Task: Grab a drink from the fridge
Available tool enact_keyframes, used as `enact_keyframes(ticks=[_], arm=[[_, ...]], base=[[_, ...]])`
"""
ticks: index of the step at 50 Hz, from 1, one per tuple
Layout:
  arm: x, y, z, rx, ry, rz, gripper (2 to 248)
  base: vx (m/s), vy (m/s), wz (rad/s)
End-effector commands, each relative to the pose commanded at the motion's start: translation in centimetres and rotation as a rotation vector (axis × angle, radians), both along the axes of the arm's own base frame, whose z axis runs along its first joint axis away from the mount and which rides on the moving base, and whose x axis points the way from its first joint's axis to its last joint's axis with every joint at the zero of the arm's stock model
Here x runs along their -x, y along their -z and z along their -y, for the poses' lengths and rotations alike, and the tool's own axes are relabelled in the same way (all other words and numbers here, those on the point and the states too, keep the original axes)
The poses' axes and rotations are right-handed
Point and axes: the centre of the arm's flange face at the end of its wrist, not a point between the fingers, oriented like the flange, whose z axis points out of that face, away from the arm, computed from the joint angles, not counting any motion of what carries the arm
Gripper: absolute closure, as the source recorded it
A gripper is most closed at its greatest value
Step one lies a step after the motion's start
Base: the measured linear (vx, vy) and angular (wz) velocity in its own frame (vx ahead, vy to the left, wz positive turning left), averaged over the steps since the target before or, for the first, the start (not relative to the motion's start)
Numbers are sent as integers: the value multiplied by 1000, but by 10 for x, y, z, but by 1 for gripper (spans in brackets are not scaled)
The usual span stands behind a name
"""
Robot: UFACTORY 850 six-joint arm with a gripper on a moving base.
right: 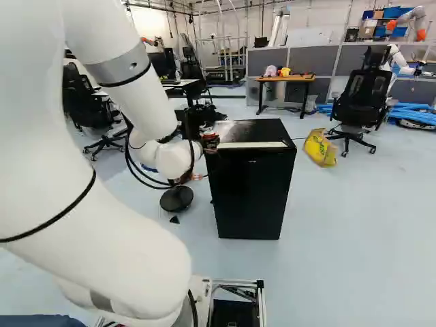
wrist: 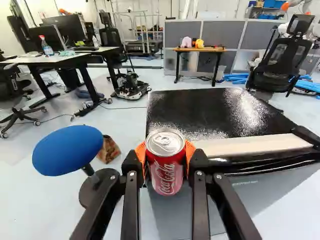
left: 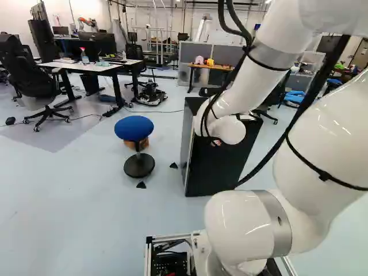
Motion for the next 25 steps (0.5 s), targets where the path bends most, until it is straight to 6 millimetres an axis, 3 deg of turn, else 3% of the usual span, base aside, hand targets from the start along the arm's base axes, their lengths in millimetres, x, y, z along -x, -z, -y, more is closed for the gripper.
enact_keyframes(ticks=[25], arm=[[50, 17, -14, 4, -47, -24, 153]], base=[[0, 0, 0]])
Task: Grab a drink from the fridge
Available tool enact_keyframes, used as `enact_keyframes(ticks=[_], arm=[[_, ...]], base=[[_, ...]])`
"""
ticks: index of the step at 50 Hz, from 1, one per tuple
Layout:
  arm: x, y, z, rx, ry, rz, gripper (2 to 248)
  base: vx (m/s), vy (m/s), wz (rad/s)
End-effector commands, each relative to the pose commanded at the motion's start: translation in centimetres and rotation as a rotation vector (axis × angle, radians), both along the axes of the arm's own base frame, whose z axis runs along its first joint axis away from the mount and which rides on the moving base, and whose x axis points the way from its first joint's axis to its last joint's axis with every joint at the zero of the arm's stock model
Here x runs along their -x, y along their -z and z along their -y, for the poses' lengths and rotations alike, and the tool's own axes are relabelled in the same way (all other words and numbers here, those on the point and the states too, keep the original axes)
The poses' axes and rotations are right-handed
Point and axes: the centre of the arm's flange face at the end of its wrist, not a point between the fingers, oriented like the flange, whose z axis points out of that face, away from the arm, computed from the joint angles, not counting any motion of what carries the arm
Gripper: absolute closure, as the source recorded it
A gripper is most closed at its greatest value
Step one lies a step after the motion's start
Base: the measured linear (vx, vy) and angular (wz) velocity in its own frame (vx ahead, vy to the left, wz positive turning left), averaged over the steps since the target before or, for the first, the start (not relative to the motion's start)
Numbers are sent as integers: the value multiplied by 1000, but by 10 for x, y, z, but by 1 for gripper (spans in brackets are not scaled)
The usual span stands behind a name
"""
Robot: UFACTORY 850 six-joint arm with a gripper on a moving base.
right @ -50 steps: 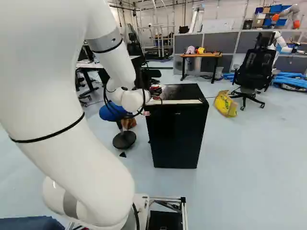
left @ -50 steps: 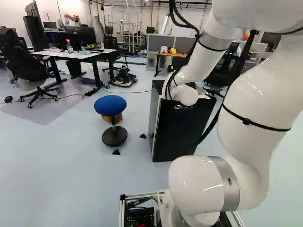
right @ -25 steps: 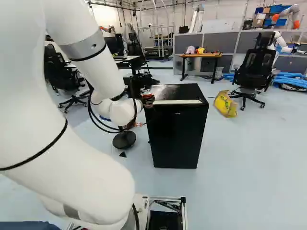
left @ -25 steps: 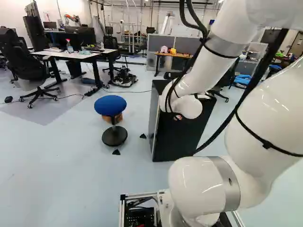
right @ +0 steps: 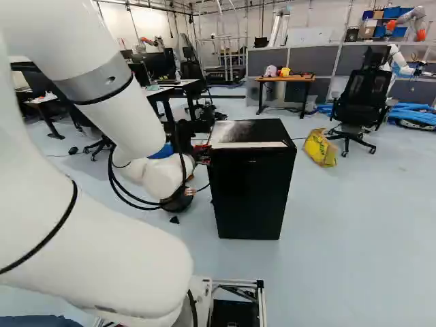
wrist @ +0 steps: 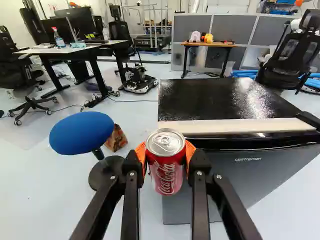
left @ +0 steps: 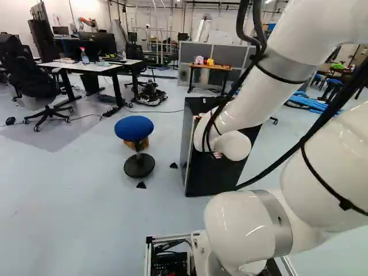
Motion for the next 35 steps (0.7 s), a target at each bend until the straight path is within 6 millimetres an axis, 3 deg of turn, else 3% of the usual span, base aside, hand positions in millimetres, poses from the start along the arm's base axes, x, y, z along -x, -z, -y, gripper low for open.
enact_keyframes(ticks=[19, 35], arm=[[20, 8, -5, 2, -19, -10, 153], [26, 10, -6, 2, -24, -12, 153]], base=[[0, 0, 0], [0, 0, 0]])
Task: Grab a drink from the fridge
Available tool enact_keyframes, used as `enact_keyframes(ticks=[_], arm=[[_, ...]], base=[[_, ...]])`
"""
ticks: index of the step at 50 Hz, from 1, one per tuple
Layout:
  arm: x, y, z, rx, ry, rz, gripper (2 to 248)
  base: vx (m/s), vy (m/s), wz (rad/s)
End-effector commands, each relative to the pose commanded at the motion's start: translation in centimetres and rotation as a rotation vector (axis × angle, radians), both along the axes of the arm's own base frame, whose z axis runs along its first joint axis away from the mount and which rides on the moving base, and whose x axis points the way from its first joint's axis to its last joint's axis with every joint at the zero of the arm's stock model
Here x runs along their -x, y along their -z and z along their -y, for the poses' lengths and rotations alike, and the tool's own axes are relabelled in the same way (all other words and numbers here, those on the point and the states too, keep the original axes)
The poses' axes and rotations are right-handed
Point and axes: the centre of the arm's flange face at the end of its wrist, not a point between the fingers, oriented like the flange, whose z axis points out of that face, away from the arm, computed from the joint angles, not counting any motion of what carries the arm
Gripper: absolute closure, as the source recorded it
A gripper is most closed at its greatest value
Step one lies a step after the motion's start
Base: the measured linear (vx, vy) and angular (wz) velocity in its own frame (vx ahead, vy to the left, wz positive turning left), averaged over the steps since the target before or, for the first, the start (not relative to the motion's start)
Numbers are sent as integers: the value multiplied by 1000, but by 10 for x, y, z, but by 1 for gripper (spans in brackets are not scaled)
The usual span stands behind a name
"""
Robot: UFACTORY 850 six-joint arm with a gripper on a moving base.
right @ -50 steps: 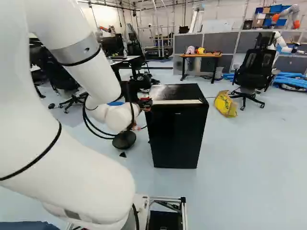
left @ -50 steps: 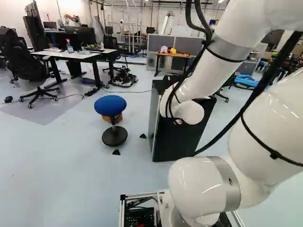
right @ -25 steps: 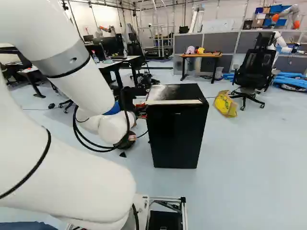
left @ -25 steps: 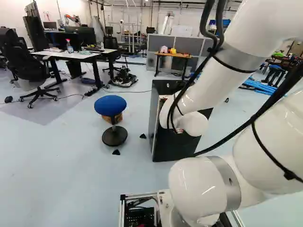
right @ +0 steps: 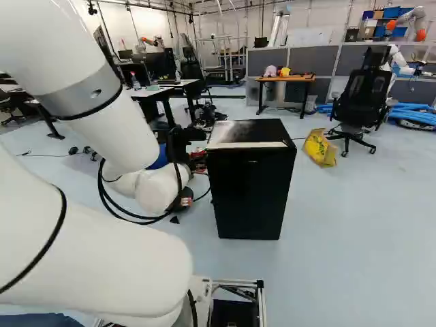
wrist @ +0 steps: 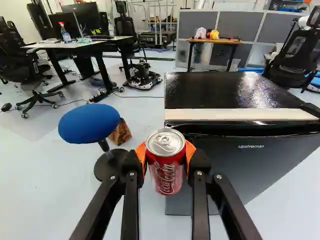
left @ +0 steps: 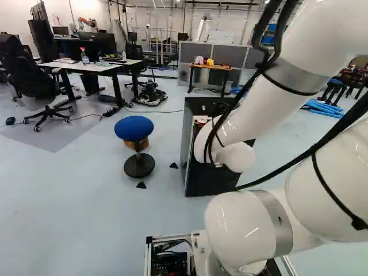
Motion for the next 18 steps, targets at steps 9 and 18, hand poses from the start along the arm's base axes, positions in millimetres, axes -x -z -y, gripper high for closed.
enact_keyframes(ticks=[9, 18], arm=[[0, 0, 0, 0, 0, 0, 153], [0, 0, 0, 0, 0, 0, 153]], base=[[0, 0, 0], [0, 0, 0]])
